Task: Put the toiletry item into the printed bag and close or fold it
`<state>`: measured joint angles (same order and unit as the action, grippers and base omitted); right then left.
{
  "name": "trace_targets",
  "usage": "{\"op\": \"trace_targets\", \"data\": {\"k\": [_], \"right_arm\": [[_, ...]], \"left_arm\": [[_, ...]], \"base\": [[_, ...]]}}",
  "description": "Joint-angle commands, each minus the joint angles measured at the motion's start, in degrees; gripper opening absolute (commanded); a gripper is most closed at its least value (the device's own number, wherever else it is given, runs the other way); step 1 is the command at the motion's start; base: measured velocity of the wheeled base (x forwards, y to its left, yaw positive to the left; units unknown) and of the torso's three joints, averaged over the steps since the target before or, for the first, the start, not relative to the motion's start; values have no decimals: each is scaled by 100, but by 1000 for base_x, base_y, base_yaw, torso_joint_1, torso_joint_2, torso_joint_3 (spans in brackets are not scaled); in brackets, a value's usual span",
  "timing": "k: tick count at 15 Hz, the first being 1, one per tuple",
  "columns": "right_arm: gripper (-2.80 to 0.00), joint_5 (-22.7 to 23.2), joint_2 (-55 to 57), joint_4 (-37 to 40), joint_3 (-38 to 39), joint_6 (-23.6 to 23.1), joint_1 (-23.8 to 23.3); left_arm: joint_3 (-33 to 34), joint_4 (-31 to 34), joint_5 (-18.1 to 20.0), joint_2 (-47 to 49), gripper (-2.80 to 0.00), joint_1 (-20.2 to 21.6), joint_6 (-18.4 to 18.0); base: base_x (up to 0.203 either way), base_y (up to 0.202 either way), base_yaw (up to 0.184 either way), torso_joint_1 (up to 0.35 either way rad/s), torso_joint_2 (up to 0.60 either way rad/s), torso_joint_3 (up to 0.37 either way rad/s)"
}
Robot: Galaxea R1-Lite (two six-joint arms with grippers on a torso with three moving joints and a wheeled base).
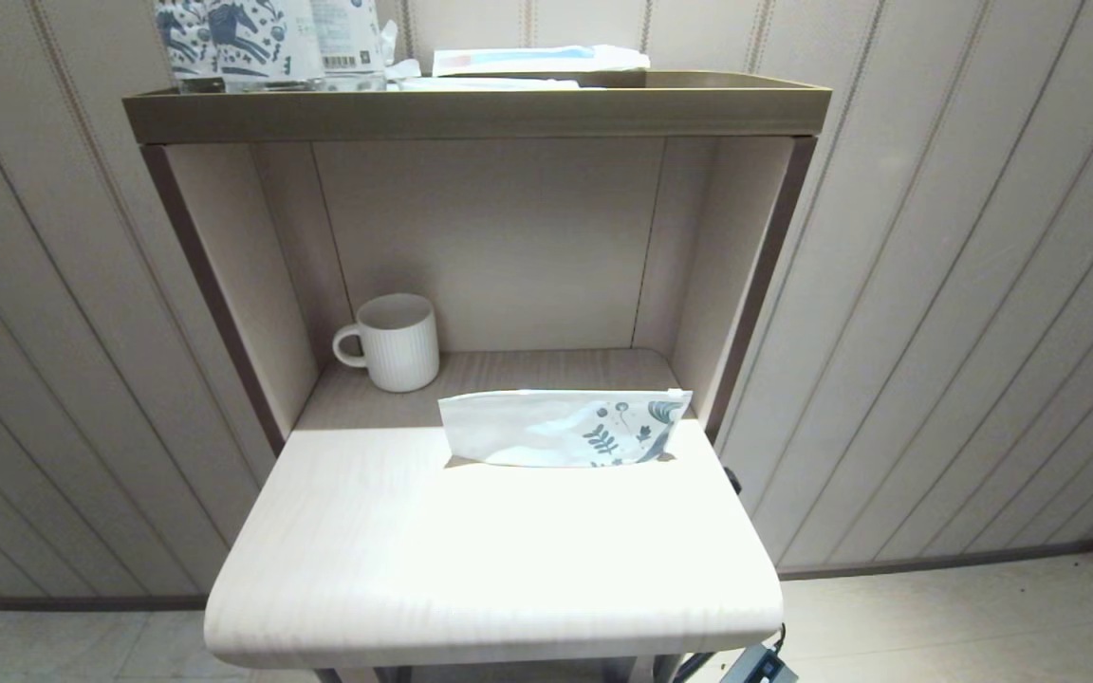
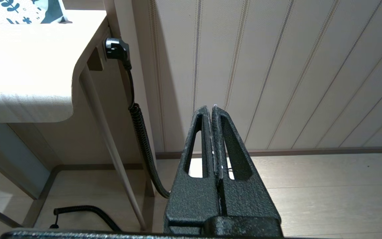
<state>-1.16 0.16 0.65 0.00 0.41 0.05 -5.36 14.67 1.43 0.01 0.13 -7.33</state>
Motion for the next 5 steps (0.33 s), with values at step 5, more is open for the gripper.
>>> {"op": "trace_targets", "data": {"k": [5], "right_arm": [[-280,-7,-16,5,0,21,4]], "left_arm": [[-1,10,-19,9,-280,-5,187]], "base": [[0,0,0,0,0,0]]}}
